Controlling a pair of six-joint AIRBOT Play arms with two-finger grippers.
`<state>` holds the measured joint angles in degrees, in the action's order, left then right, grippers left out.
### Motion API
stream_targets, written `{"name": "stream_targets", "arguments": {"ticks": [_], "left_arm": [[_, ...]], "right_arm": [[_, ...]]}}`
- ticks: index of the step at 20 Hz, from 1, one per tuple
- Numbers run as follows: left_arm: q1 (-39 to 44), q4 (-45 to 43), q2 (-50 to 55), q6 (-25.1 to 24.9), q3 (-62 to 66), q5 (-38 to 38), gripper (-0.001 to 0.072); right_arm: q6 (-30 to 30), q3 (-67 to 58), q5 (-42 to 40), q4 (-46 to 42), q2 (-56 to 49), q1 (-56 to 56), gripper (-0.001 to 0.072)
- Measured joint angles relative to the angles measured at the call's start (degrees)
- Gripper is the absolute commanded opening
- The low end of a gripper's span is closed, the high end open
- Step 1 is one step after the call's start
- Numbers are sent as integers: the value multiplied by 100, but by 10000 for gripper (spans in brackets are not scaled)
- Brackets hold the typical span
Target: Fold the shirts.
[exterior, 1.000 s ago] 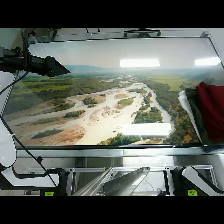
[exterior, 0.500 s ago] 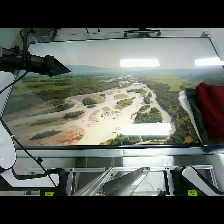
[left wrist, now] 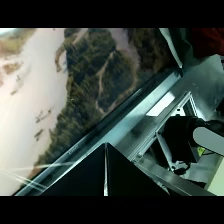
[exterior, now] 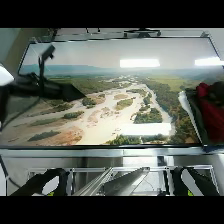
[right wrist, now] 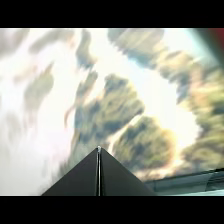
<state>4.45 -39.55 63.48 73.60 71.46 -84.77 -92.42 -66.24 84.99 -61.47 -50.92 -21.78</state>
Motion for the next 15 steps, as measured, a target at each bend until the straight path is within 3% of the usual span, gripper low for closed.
{"name": "stream_targets", "arguments": {"ticks": [6,15], "left_arm": [[509,-229,-1244,-59,-2555,929,30],[608,-328,-1676,-74,-3353,1449,28]], "right_arm": [[341,2332,-1244,232,931,1794,18],[411,2815,-1851,498,1113,2304,19]]}}
